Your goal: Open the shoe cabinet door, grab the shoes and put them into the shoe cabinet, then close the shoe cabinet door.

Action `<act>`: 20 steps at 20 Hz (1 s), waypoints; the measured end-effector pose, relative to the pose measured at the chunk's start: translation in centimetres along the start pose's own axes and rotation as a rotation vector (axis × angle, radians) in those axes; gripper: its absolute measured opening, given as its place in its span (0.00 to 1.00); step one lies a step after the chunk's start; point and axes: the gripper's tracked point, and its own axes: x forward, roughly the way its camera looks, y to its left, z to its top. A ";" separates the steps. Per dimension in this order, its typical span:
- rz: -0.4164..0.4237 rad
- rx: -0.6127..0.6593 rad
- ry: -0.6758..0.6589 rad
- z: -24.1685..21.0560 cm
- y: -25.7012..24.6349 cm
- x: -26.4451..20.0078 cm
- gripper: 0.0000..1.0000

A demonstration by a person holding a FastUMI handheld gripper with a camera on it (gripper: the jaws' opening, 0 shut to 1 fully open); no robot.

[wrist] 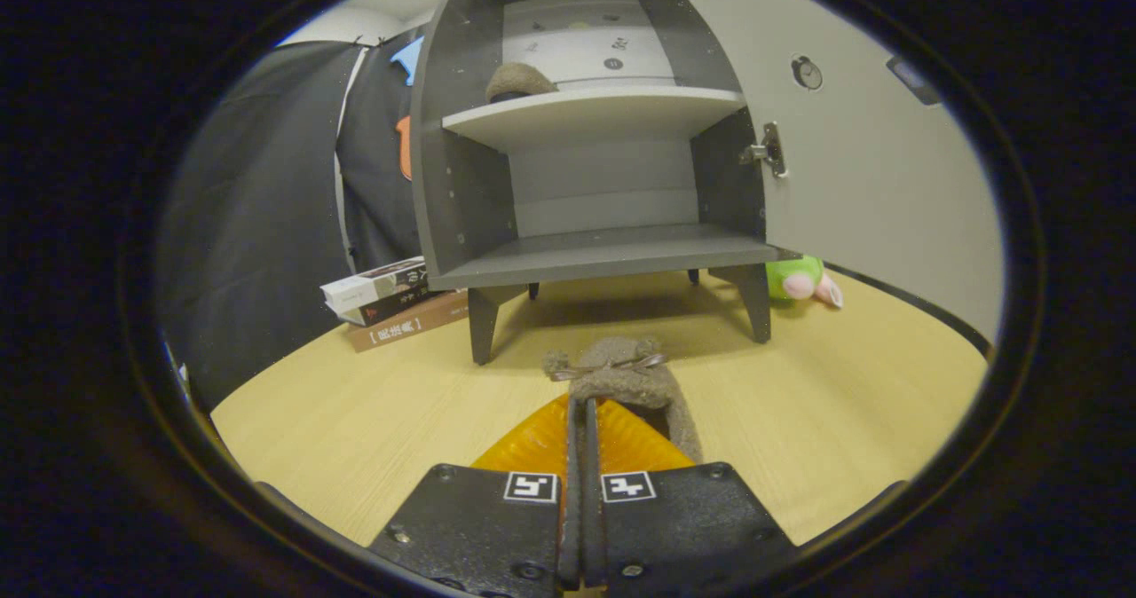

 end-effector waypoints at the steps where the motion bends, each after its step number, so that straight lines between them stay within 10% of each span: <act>1: 0.012 -0.001 0.013 -0.1 0.4 0.1 0.04; 14: -0.064 -0.001 0.151 -0.6 2.2 3.0 0.10; 20: -0.150 0.090 0.241 -0.7 2.2 2.9 0.31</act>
